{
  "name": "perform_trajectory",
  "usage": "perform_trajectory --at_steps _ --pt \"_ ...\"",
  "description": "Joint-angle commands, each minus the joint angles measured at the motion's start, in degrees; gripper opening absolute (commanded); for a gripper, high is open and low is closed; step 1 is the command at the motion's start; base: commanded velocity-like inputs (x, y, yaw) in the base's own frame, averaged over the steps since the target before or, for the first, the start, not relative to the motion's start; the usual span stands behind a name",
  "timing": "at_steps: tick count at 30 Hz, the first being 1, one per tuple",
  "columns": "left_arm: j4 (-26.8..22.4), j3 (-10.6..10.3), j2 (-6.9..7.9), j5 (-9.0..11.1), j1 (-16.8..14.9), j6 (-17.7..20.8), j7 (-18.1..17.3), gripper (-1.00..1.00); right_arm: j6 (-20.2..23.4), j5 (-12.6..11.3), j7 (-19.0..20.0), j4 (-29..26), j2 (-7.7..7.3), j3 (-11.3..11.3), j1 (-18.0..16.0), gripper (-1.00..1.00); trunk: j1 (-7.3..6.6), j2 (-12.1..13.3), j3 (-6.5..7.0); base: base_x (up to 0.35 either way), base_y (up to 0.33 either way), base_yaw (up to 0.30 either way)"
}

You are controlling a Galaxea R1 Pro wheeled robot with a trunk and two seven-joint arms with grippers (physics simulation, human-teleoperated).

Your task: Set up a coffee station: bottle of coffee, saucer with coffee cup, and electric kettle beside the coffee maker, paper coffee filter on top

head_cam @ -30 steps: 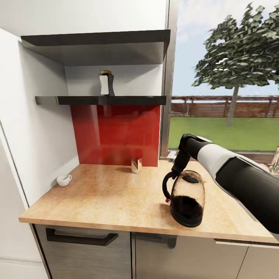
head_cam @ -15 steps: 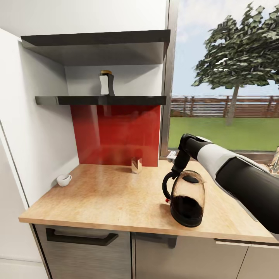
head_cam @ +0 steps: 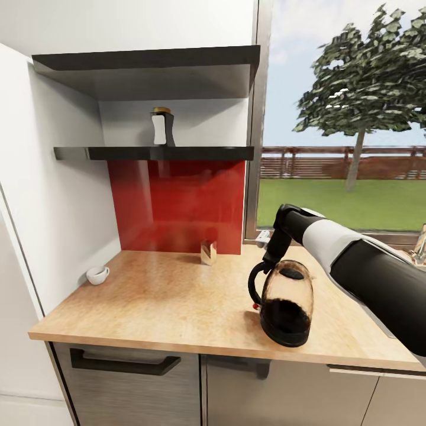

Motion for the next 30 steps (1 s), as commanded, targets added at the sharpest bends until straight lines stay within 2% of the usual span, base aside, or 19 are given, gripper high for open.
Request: perform_trajectory --at_steps 1,4,8,11,17,21,30 --pt "-0.08 0.45 -0.02 0.11 0.02 -0.07 -0.37 1.00 0.55 0.62 0.02 0.19 0.01 0.06 -0.06 -1.00 -0.21 0.36 0.09 0.000 0.000 0.000" --pt "-0.09 0.40 -0.02 0.08 0.02 -0.07 -0.39 1.00 0.47 0.73 -1.23 0.21 0.04 0.07 -0.06 -1.00 -0.87 1.56 0.63 0.000 0.000 0.002" --pt "-0.09 0.37 -0.11 0.00 0.02 -0.07 -0.42 1.00 -1.05 0.63 -6.56 0.21 -0.02 0.07 -0.06 -1.00 -1.75 3.17 1.35 0.000 0.000 0.039" --pt "-0.09 0.30 -0.19 -0.27 0.02 -0.07 -0.42 1.00 -1.31 0.65 -7.10 0.18 0.05 0.08 -0.06 -1.00 -2.41 4.37 1.89 0.000 0.000 0.013" --pt "-0.09 0.28 -0.20 -0.35 0.02 -0.07 -0.42 1.00 -1.12 0.69 -6.33 0.18 0.09 0.10 -0.06 -1.00 -3.72 6.78 2.97 0.000 0.000 0.002" --pt "-0.09 0.27 -0.20 -0.37 0.01 -0.07 -0.42 1.00 -1.09 0.78 -1.89 0.12 -0.06 0.36 -0.06 -1.00 -4.60 8.38 3.68 0.000 0.000 0.000" --pt "-0.09 0.27 -0.20 -0.44 0.00 -0.07 -0.42 1.00 -1.18 0.79 -0.67 0.12 -0.31 0.50 -0.06 -1.00 -6.58 11.99 5.30 0.000 0.000 0.000"
